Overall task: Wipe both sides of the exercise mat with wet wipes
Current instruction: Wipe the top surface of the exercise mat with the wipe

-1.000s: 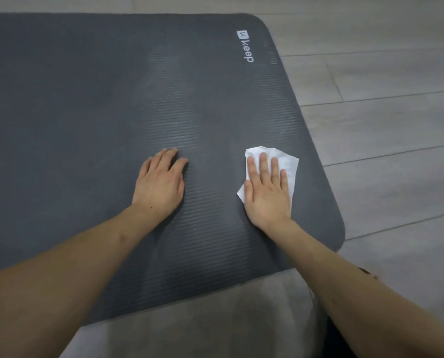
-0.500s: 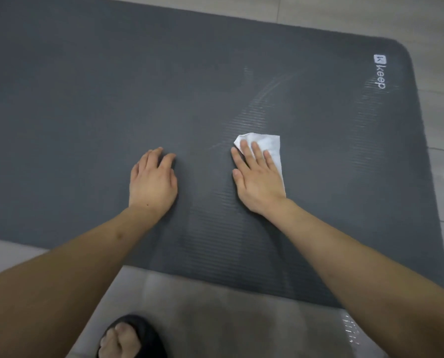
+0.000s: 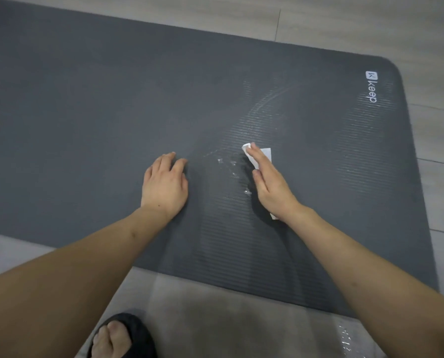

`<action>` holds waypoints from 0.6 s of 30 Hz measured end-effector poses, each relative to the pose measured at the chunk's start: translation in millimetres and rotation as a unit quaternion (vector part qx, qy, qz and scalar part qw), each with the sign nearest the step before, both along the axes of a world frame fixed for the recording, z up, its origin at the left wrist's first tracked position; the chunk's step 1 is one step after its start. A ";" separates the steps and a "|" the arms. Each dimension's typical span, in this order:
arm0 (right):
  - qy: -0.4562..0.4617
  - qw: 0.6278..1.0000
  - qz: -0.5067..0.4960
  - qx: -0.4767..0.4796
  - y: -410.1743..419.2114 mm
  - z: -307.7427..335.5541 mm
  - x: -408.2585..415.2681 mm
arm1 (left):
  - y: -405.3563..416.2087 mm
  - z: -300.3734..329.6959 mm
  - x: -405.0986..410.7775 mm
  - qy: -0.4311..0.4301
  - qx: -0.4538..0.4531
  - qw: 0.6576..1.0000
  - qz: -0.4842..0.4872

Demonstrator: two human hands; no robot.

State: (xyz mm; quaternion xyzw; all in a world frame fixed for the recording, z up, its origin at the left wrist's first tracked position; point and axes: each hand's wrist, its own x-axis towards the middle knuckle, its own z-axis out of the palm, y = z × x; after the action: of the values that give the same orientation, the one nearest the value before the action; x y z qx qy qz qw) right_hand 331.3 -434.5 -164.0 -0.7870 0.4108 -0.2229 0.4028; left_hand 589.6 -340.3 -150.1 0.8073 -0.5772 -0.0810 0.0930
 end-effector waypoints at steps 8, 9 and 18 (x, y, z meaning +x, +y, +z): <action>0.279 0.946 -0.093 -0.139 -6.5 -10.3 -46.3 | -47.1 4.7 -74.5 0.010 0.004 0.995 -0.096; 0.298 0.939 -0.091 -0.147 -4.1 -11.4 -48.4 | -50.3 4.8 -84.4 0.009 0.008 0.994 -0.109; 0.018 0.986 -0.158 0.045 10.4 16.4 -52.5 | -77.1 7.5 -130.7 0.300 -0.002 0.953 -0.034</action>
State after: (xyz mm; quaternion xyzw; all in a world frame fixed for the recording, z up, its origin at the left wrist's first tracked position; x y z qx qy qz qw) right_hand 278.8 -424.2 -147.6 -0.6973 0.5466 -0.2507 0.3901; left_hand 458.9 -417.4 -142.6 0.7254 -0.5499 -0.3214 0.2609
